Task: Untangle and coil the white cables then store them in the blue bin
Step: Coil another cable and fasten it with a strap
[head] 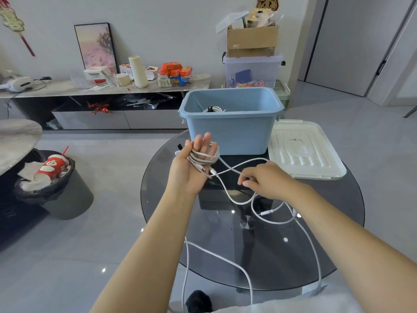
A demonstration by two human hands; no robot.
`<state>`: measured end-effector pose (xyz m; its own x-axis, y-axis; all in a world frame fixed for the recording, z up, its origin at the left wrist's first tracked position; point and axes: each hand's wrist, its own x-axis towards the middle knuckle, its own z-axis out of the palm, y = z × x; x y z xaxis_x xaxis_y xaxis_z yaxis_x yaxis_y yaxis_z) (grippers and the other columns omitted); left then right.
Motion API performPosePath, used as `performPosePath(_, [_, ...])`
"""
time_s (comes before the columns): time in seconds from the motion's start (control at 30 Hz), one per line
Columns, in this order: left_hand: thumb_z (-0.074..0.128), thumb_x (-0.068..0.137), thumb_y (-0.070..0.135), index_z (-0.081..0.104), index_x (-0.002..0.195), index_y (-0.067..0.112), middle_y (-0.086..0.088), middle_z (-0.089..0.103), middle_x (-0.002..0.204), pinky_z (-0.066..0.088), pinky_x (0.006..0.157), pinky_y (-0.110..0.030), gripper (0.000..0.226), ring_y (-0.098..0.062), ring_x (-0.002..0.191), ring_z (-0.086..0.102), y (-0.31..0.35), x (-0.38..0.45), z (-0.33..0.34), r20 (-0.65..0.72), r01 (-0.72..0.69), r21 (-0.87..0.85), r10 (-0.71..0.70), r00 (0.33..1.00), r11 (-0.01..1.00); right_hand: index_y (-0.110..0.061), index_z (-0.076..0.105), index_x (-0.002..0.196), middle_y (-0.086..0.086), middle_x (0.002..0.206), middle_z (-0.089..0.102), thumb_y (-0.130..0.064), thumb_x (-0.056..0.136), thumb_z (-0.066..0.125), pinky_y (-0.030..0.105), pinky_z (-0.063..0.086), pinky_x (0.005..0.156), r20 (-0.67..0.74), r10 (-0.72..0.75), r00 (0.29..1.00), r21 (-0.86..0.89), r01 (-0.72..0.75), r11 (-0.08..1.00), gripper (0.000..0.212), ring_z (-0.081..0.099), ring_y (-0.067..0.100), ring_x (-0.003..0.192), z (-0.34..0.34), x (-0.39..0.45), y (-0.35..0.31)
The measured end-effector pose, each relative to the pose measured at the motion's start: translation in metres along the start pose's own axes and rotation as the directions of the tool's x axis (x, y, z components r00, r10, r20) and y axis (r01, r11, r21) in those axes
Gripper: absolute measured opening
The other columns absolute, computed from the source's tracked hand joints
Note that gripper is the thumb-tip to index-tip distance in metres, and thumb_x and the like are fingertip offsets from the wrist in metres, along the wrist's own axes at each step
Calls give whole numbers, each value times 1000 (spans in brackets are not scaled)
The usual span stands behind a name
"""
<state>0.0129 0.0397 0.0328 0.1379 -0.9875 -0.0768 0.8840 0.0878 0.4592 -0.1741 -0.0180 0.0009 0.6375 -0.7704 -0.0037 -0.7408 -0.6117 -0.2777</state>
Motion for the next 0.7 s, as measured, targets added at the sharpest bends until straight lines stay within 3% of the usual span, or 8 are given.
performPosePath(0.07, [31, 104, 16, 56, 93, 2, -8, 71, 92, 49, 94, -41, 31, -22, 96, 67, -5, 2, 0, -33, -78, 86, 81, 996, 993, -36, 58, 108, -15, 73, 54, -35, 94, 49, 34, 35, 100, 65, -16, 998, -51, 20, 999, 17, 48, 15, 87, 7, 1, -5])
performPosePath(0.17, [31, 103, 9, 51, 98, 5, -7, 68, 102, 43, 101, -41, 21, -27, 107, 62, -15, 2, 6, -53, -159, 317, 185, 981, 935, -33, 54, 109, -5, 91, 62, -34, 94, 49, 29, 31, 93, 70, -77, 995, -165, 88, 982, 17, 46, 20, 98, 8, -1, -20])
performPosePath(0.2, [34, 102, 8, 54, 97, 7, -6, 69, 102, 45, 99, -38, 21, -25, 106, 63, -20, 1, 7, -34, -204, 474, 249, 968, 857, -30, 55, 105, -4, 89, 63, -31, 94, 48, 29, 31, 92, 23, -123, 992, -213, 125, 969, 13, 48, 20, 93, 6, -3, -25])
performPosePath(0.3, [41, 100, 9, 52, 96, 16, 0, 71, 100, 49, 90, -27, 14, -13, 102, 66, -28, -1, 0, 132, -265, 877, 331, 934, 400, -29, 60, 91, -5, 77, 64, -30, 92, 48, 31, 34, 86, -194, -219, 956, -326, 147, 934, 12, 54, 21, 81, -11, -11, -34])
performPosePath(0.43, [39, 101, 14, 46, 96, 15, 1, 72, 96, 51, 91, -32, 8, -11, 88, 70, -20, -1, -12, 117, -136, 978, 126, 985, 155, -29, 67, 85, -9, 77, 66, -40, 88, 59, 28, 28, 81, -407, -187, 894, -236, 95, 967, 14, 56, 17, 80, -30, -19, -25])
performPosePath(0.57, [41, 101, 16, 48, 93, 8, -3, 71, 71, 50, 69, -24, 13, -19, 64, 67, -14, -6, -6, 62, -54, 996, -132, 989, 67, -24, 65, 65, -11, 59, 60, -45, 74, 66, 27, 22, 70, -561, -221, 798, -231, 105, 967, 23, 54, 19, 63, -27, -12, -11])
performPosePath(0.63, [42, 100, 19, 53, 86, 6, 1, 57, 52, 41, 64, -25, 22, -19, 54, 52, -13, -6, -4, 78, -64, 996, -241, 968, 64, -22, 63, 65, -9, 57, 59, -48, 73, 65, 28, 24, 71, -590, -177, 788, -186, 81, 979, 28, 53, 20, 62, -23, -7, -9])
performPosePath(0.7, [42, 101, 23, 57, 81, 9, 6, 37, 46, 40, 63, -26, 28, -14, 48, 36, -12, -7, -1, 66, -16, 986, -305, 950, 164, -21, 62, 64, -9, 56, 57, -57, 75, 57, 29, 25, 70, -599, -137, 789, -148, 59, 987, 38, 52, 20, 61, -19, -4, -8])
